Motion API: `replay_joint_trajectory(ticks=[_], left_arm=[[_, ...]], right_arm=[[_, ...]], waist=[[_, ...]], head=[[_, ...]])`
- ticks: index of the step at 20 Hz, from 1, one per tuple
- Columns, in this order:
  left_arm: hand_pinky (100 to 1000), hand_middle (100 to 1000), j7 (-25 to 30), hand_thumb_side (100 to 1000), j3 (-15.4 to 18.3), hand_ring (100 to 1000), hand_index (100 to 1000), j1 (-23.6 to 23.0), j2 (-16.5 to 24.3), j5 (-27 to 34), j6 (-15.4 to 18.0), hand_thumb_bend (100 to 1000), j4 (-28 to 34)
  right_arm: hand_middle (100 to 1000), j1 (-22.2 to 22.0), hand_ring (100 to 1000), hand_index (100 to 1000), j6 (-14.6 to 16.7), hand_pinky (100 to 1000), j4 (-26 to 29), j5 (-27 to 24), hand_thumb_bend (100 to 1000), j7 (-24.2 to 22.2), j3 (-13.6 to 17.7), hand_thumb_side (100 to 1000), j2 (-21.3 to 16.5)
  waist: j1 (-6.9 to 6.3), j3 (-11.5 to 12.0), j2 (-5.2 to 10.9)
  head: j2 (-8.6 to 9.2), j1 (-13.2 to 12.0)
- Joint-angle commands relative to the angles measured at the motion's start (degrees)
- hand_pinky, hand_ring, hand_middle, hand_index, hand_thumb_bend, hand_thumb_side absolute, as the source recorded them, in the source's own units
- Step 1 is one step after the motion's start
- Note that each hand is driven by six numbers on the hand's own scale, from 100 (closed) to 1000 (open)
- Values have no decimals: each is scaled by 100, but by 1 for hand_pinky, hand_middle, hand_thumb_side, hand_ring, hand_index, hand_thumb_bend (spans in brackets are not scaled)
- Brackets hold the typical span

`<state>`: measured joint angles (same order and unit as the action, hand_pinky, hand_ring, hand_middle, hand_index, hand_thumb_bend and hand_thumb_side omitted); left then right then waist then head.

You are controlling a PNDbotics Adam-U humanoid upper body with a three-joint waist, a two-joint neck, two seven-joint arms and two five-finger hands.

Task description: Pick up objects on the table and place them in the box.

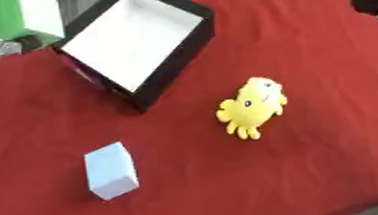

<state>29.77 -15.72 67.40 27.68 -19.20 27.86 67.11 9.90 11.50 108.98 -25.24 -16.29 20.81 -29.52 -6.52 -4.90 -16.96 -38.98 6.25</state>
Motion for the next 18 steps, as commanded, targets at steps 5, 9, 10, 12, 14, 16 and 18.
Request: replay_joint_trajectory(ticks=[5,9,10,12,14,16,18], left_arm=[[624,567,-35,100,307,529,728,508,-212,-502,624,452,-586],[624,557,-146,100,454,532,720,632,-387,-835,846,476,-854],[624,558,-186,100,498,533,720,645,-421,-934,868,475,-935],[624,556,-263,100,572,535,719,651,-490,-1134,934,474,-1090],[624,556,-348,100,634,535,719,655,-540,-1333,1027,474,-1225],[625,558,-450,100,675,540,718,653,-588,-1539,1110,514,-1323],[628,561,-612,100,755,547,720,647,-666,-1901,1200,523,-1452]], right_arm=[[800,267,790,951,-107,864,177,-200,100,139,19,554,-60],[860,464,851,987,-198,888,163,-324,100,343,-19,564,-42],[865,514,858,990,-224,892,167,-339,100,401,-40,565,-49],[885,607,887,988,-274,909,177,-353,100,508,-79,561,-56],[885,668,887,988,-308,909,195,-353,100,590,-109,561,-57],[890,715,914,988,-329,920,216,-347,100,628,-131,556,-55],[891,819,916,982,-375,926,218,-351,100,667,-166,550,-49]], waist=[[122,-194,-108],[101,-386,-193],[88,-434,-208],[61,-521,-235],[46,-570,-249],[31,-616,-267],[-2,-707,-297]], head=[[209,-271],[366,-407],[397,-435],[457,-473],[490,-497],[521,-539],[572,-627]])
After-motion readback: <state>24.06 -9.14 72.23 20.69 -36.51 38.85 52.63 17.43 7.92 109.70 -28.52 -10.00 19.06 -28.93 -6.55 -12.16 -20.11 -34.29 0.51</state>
